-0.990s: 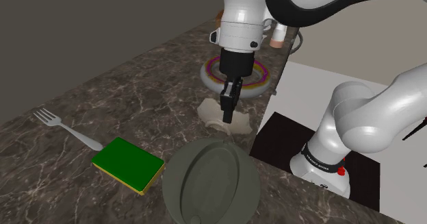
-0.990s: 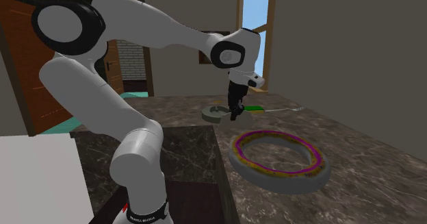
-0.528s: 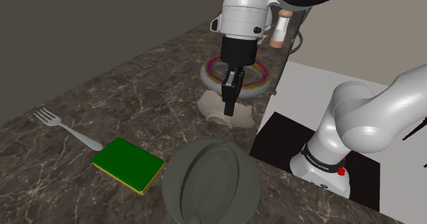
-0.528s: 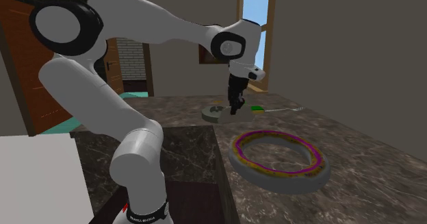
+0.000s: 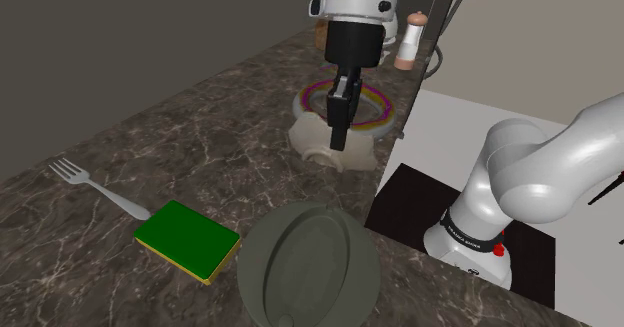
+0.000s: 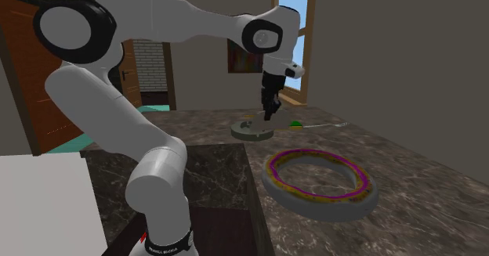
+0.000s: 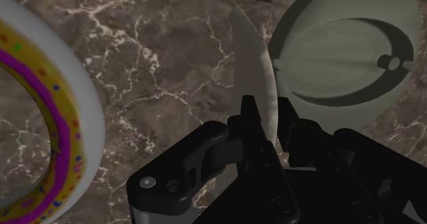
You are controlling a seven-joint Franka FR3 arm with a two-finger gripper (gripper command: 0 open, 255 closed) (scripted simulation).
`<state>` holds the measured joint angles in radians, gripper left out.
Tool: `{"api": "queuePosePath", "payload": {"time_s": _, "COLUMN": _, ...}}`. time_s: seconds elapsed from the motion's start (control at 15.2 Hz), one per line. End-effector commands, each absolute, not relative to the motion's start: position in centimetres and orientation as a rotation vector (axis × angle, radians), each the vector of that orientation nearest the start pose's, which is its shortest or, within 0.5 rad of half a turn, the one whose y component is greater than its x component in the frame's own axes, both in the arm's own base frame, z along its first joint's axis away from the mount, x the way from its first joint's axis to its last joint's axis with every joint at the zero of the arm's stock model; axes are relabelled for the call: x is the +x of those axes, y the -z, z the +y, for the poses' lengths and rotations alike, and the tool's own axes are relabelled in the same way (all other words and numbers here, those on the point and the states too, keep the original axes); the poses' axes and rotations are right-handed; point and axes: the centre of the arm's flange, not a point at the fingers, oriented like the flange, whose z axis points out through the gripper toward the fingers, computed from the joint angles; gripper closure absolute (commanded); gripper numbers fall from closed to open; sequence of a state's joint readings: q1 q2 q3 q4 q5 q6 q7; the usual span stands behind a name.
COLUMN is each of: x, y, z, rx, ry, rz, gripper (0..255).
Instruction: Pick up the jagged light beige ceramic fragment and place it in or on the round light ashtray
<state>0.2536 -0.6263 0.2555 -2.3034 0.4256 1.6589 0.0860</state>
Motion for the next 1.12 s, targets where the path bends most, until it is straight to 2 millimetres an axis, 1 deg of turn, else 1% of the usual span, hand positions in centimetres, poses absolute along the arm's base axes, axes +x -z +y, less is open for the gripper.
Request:
{"api": "queuePosePath", "payload": {"time_s": 0.0, "x": 29.1, "y": -57.6, "z": 23.0, "rx": -2.843, "ry": -0.150, "rz": -0.472, "gripper": 255}}
{"api": "queuePosePath", "payload": {"time_s": 0.26, "x": 29.1, "y": -59.7, "z": 23.0, "rx": -2.843, "ry": -0.150, "rz": -0.472, "gripper": 255}}
{"api": "queuePosePath", "payload": {"time_s": 1.06, "x": 22.0, "y": -60.6, "z": 37.2, "rx": -2.843, "ry": -0.150, "rz": -0.472, "gripper": 255}}
